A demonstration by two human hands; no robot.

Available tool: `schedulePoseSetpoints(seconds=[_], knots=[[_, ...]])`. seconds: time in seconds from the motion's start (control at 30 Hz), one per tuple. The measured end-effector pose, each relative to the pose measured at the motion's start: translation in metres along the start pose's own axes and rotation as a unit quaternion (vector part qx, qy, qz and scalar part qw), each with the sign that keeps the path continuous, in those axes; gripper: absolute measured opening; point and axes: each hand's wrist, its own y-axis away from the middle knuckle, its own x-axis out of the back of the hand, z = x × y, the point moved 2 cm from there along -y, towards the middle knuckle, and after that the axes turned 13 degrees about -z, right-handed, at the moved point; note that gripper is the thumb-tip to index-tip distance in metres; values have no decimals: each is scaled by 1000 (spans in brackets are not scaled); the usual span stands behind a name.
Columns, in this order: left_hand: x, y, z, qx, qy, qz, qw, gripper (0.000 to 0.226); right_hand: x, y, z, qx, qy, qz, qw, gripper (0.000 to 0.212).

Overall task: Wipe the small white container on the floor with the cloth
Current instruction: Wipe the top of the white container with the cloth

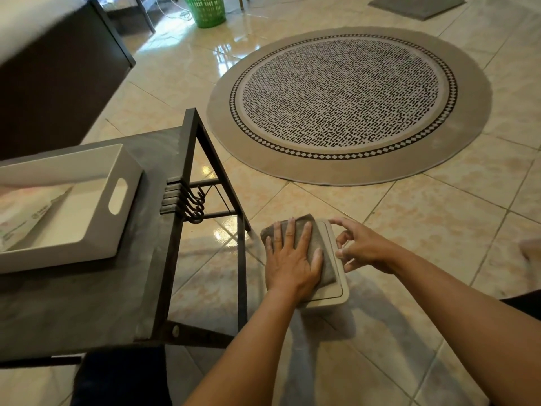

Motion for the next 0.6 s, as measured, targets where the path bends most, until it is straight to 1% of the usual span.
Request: schedulePoseSetpoints(seconds=[0.07,0.23,0.33,0.43,0.6], knots=[[-6,11,2,6,-1,-2,1000,67,0,-1,1,0,-8,-3,1000,78],[-10,11,23,-40,-29,-7,999,67,1,1,0,-6,-7,-4,1000,79],[-2,3,7,-15,-19,-8,1000,67,1,1,0,-5,-9,-2,1000,79],[-7,17,1,-6,-8,-8,1000,66,-1,-1,-1,-6,-11,-1,1000,81],[-17,24,23,-43,-33,-6,999,65,0,-3,-1,-11,-8,0,1000,81]])
